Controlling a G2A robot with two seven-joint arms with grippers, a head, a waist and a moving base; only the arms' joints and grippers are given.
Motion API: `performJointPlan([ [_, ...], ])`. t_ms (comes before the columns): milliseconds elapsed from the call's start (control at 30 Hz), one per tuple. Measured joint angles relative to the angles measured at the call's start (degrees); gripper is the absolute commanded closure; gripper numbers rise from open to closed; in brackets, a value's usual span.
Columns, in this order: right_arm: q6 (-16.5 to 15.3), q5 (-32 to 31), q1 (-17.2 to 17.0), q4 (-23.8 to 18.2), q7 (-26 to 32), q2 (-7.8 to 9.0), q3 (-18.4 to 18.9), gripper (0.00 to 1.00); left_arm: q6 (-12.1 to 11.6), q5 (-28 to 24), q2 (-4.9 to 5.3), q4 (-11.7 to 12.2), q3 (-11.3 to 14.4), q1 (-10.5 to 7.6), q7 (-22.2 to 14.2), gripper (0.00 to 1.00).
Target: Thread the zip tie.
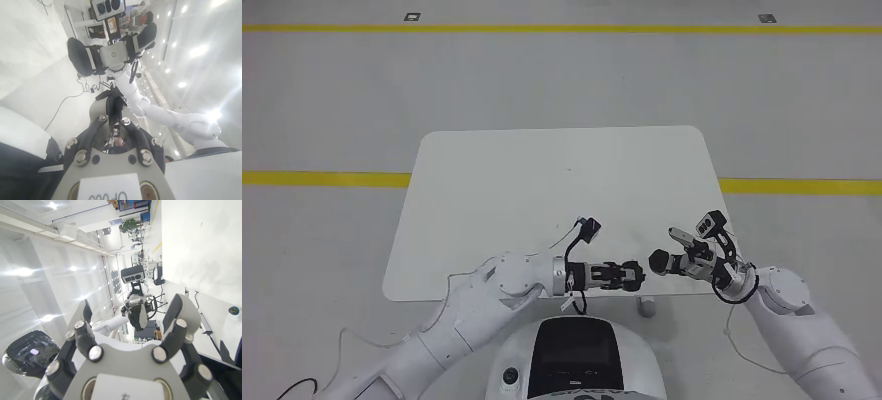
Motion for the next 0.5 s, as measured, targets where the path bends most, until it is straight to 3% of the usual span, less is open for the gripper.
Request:
performJointPlan([
  [200, 0.0, 0.0, 0.0, 0.0, 0.0, 0.0, 0.0, 0.0, -5.1, 12.0, 0.55, -0.1, -0.3, 0.08, 4.8, 1.0],
  [500, 0.0, 0.0, 0.0, 0.0, 0.0, 0.0, 0.0, 0.0, -5.4, 20.4, 1.39, -3.0, -0.7, 0.75, 8.3, 1.0],
])
